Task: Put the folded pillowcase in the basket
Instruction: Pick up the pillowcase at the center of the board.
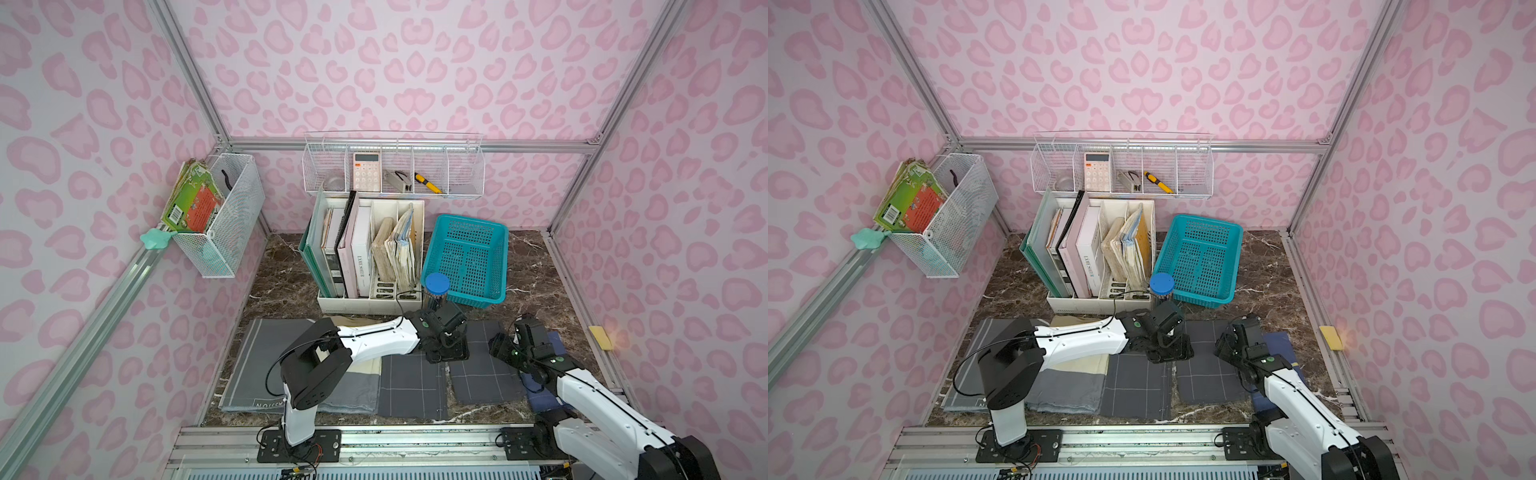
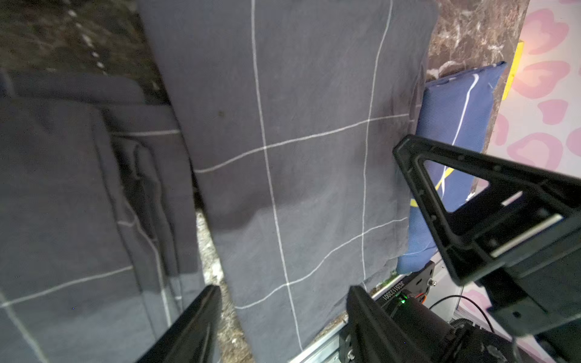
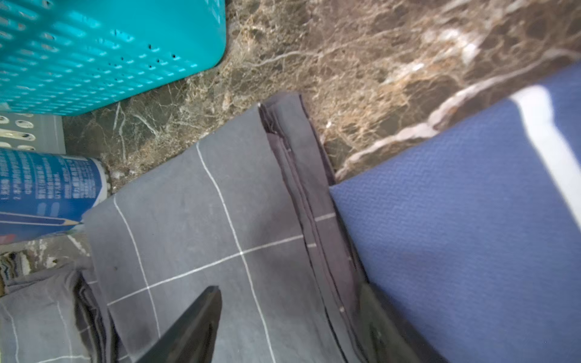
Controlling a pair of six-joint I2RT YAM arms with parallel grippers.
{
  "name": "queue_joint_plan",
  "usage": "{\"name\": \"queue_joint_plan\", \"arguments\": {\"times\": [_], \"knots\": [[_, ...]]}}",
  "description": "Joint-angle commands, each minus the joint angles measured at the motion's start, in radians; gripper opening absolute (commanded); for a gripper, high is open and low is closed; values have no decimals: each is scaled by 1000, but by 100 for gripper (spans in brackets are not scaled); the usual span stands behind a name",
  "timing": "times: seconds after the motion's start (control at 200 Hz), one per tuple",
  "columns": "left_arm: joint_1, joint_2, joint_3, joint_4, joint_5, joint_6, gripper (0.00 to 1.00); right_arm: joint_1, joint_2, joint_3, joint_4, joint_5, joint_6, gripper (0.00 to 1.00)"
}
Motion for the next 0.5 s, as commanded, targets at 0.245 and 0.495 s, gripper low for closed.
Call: {"name": "queue_joint_plan", "arguments": {"times": [0.245,0.495], "knots": [[0,48,35,-12,9,5,67,-1,58,-6,34,18,-5,70],[0,89,73,-47,1,3,69,-2,61,-9,15,69,3,73]]}}
